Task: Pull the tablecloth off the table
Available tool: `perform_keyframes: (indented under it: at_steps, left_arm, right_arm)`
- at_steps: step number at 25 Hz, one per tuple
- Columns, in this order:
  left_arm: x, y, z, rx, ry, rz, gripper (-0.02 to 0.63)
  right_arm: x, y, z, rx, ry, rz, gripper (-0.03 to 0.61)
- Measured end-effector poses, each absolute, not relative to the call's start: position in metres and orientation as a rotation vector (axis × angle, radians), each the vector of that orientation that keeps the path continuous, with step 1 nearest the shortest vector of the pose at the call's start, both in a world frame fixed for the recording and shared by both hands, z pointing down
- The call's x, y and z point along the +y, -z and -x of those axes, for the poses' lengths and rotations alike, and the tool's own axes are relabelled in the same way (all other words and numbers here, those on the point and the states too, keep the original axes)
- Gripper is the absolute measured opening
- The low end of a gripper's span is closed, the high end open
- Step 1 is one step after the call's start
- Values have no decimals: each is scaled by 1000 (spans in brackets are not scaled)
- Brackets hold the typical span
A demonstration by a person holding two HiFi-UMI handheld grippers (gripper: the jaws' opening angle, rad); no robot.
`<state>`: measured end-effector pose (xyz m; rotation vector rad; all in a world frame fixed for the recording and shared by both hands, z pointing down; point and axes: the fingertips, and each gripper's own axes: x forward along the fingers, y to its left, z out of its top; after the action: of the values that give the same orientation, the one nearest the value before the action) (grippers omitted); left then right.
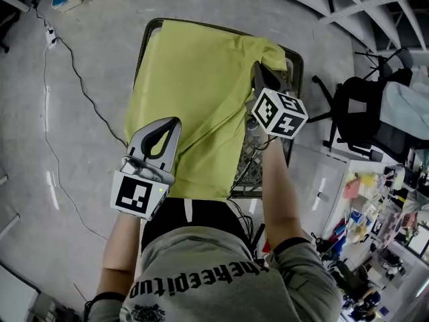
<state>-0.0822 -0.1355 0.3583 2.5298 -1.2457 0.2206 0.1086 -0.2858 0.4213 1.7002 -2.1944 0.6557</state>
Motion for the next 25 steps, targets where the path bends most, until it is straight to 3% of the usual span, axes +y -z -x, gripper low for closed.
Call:
perform_keyframes:
  at_steps: [14, 16, 18, 25]
  left_arm:
    - [-152, -370, 139, -1293, -215, -2453, 14]
    - [-154, -372, 144, -1289, -214, -2441, 14]
    - [-157, -373, 147, -1288, -215, -2434, 14]
    - [-164, -377, 151, -1282, -213, -2433, 14]
  right_arm:
    - [-333, -453, -1, -2269, -704, -1476, 23]
    - [-334, -456, 8, -2298, -710, -1439, 52]
    - [-336, -458, 20, -2335, -718, -1382, 126]
    - [-327, -474, 41, -2334, -736, -1279, 135]
